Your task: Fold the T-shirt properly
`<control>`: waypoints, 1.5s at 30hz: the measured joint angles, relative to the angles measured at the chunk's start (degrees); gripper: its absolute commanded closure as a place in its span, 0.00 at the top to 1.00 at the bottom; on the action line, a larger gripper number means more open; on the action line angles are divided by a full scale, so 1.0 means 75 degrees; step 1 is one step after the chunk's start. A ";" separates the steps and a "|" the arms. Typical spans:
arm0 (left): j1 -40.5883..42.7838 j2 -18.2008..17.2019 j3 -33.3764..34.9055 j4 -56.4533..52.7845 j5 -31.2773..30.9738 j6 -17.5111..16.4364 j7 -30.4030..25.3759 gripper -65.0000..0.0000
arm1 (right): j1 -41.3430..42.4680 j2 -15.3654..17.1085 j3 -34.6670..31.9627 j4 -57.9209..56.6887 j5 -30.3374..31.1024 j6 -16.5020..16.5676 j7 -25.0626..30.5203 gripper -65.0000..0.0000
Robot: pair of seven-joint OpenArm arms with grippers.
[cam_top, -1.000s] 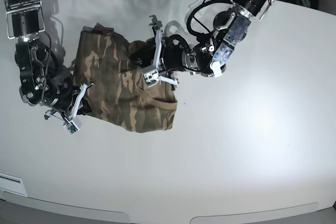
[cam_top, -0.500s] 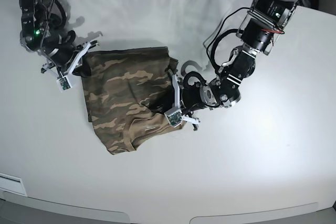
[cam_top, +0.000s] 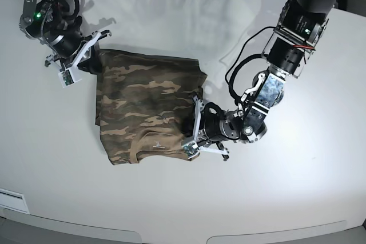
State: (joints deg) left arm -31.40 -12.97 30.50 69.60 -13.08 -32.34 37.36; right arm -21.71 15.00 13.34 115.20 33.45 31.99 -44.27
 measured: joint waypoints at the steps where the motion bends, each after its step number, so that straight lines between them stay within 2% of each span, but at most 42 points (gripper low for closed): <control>1: -0.0006 -0.0012 -0.0119 0.0248 -0.0367 0.0015 0.0391 0.00 | 0.0032 0.0009 0.0032 0.0216 0.0122 0.0233 0.0137 0.00; 6: -0.0006 0.0020 -0.1195 0.1795 -0.2725 -0.0070 0.2736 0.00 | 0.0032 0.0003 0.0364 0.0973 0.0947 0.0606 0.0204 0.00; 9: 0.0012 -0.0058 -0.1915 0.2428 -0.4465 -0.0618 0.3952 0.00 | 0.0041 0.0006 0.0883 0.1113 0.1737 0.0799 -0.0087 0.00; 12: 0.0219 -0.0414 -0.2585 0.2646 -0.6353 -0.0962 0.4642 0.00 | -0.0029 0.0003 0.1521 0.1154 0.3072 0.0933 -0.0697 0.00; 16: 0.0915 -0.0877 -0.3608 0.2696 -0.9311 -0.0950 0.5773 0.00 | -0.0329 -0.0064 0.2500 0.1154 0.4896 0.1023 -0.2008 0.00; 17: 0.1107 -0.0941 -0.3821 0.2725 -0.9553 -0.0965 0.5677 0.00 | -0.0399 -0.0090 0.2710 0.1154 0.5435 0.1026 -0.2369 0.00; 19: 0.1405 -0.0938 -0.4208 0.2771 -0.9361 -0.0970 0.5788 0.00 | -0.0475 -0.0108 0.3063 0.1154 0.6624 0.1029 -0.3130 0.00; 20: 0.1582 -0.0933 -0.4389 0.2801 -0.9364 -0.0973 0.5741 0.00 | -0.0490 -0.0105 0.3223 0.1186 0.6790 0.1032 -0.3343 0.00; 22: 0.1988 -0.0933 -0.4683 0.3098 -0.9366 -0.0970 0.5773 0.00 | -0.0589 -0.0096 0.3541 0.1204 0.6647 0.1052 -0.3885 0.00; 24: 0.2445 -0.0965 -0.4911 0.3587 -0.9364 -0.0930 0.5732 0.00 | -0.0921 -0.0108 0.3803 0.1215 0.6630 0.1055 -0.3926 0.00; 27: 0.3401 -0.1274 -0.5115 0.4616 -0.9416 -0.0898 0.5709 0.00 | -0.1431 -0.0117 0.4115 0.1236 0.6636 0.1055 -0.3940 0.00; 34: 0.6123 -0.1856 -0.5756 0.7120 -0.9404 -0.0892 0.5712 0.00 | -0.2891 -0.0090 0.4928 0.1390 0.6639 0.1049 -0.4095 0.00; 39: 0.8533 -0.1920 -0.6703 0.8510 -0.9396 -0.0895 0.5750 0.00 | -0.4299 -0.0090 0.5348 0.1877 0.6694 0.1052 -0.4526 0.00; 45: 1.1095 -0.1935 -0.7504 0.8615 -0.9296 -0.0895 0.5662 0.00 | -0.5639 -0.0064 0.5400 0.1982 0.6747 0.1058 -0.4806 0.00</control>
State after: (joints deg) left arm 51.81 -27.49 -25.78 134.21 -82.81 -39.05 79.83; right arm -64.01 14.52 53.84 130.06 84.05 39.92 -80.31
